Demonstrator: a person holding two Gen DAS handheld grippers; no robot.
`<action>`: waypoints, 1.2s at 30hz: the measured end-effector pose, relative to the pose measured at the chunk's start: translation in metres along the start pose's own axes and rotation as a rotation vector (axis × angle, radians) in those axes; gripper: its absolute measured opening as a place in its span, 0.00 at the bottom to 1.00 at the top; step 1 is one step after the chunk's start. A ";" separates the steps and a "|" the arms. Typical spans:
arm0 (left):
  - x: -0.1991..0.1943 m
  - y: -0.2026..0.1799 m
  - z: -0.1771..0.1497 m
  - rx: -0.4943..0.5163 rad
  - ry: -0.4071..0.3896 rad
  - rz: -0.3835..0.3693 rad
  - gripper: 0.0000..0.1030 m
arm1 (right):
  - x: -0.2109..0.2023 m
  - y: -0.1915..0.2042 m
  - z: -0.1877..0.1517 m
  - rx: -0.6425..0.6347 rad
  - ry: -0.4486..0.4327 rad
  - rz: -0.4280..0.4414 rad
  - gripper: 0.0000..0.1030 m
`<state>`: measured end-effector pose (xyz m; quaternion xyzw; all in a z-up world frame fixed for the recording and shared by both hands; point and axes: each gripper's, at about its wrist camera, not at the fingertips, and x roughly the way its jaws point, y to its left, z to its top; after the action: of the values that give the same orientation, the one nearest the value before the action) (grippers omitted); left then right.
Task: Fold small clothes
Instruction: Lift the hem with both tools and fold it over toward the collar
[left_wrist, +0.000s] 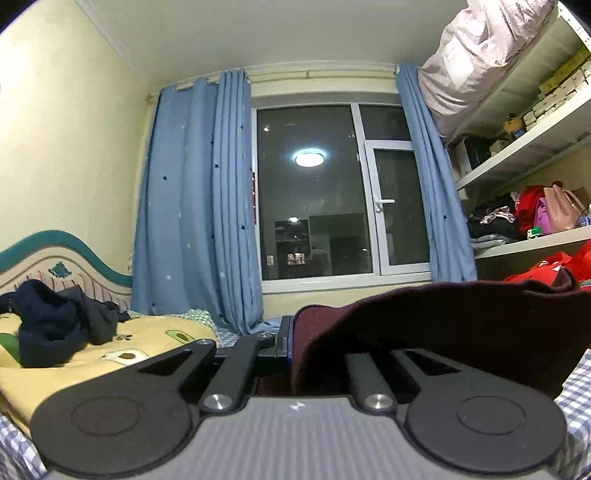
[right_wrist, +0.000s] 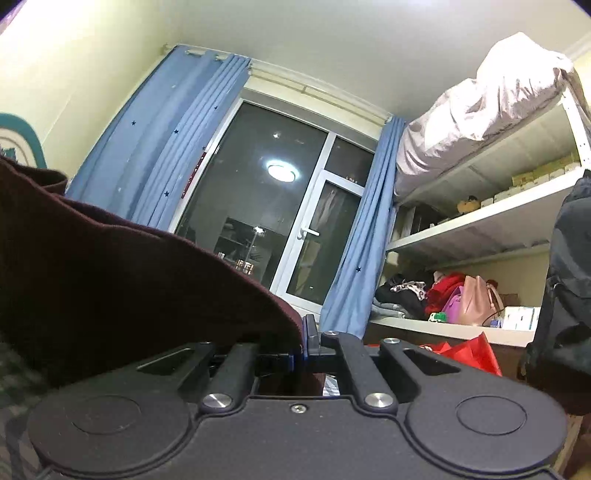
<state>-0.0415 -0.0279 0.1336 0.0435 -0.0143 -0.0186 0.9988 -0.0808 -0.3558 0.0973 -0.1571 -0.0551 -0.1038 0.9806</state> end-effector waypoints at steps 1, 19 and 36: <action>0.006 -0.003 0.000 0.004 -0.001 0.002 0.05 | 0.006 0.000 0.001 0.000 0.001 0.002 0.03; 0.307 -0.015 -0.052 0.040 0.483 0.056 0.05 | 0.305 0.072 -0.052 -0.143 0.312 0.211 0.03; 0.410 -0.017 -0.177 0.031 0.834 0.059 0.35 | 0.395 0.141 -0.165 -0.140 0.655 0.295 0.22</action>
<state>0.3730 -0.0454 -0.0326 0.0620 0.3897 0.0296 0.9184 0.3472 -0.3509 -0.0452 -0.1887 0.2924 -0.0095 0.9374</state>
